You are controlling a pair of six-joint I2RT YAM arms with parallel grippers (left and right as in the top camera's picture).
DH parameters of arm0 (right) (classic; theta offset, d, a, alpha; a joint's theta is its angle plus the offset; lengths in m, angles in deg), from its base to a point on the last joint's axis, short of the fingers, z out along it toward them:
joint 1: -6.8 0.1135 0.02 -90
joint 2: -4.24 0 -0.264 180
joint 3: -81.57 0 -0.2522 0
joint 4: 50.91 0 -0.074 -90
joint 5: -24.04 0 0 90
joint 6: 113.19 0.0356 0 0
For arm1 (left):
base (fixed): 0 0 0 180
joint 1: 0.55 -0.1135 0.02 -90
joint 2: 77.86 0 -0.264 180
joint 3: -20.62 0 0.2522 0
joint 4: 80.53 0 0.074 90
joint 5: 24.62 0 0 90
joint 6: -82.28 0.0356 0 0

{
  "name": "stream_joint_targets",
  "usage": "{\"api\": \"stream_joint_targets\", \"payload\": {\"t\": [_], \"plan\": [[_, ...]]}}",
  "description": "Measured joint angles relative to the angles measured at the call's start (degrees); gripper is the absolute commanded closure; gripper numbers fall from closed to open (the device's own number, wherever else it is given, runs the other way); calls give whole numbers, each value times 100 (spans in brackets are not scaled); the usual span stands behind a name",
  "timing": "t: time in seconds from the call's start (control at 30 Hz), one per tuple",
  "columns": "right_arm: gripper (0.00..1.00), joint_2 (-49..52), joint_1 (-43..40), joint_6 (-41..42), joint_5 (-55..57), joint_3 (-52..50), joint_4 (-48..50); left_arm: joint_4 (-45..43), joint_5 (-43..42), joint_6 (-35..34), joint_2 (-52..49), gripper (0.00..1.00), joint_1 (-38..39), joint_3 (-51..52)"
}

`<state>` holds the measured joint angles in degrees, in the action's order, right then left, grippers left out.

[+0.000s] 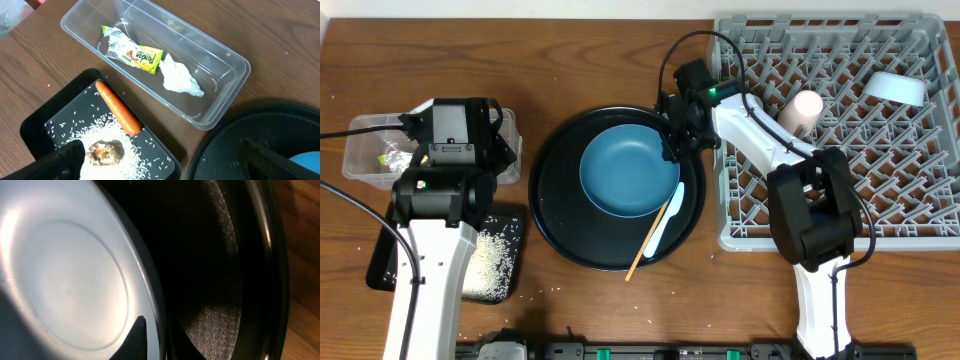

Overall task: Sort waste into correct bins and load items into the dishwasher rack
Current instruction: 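Grasp the blue plate's rim with the right gripper, then lift the blue plate with the right gripper and carry it to the rack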

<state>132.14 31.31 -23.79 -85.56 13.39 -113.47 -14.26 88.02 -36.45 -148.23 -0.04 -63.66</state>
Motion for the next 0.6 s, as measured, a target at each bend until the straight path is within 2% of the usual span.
{"api": "stream_joint_targets", "payload": {"t": [0.07, 0.6], "plan": [[99, 0, 0, 4, 4, 0, 0, 0, 2, -2, 0, 2, 0, 0], [99, -2, 4, 192, -234, 186, 155, 0, 0, 0, 0, 2, 0, 0]]}}
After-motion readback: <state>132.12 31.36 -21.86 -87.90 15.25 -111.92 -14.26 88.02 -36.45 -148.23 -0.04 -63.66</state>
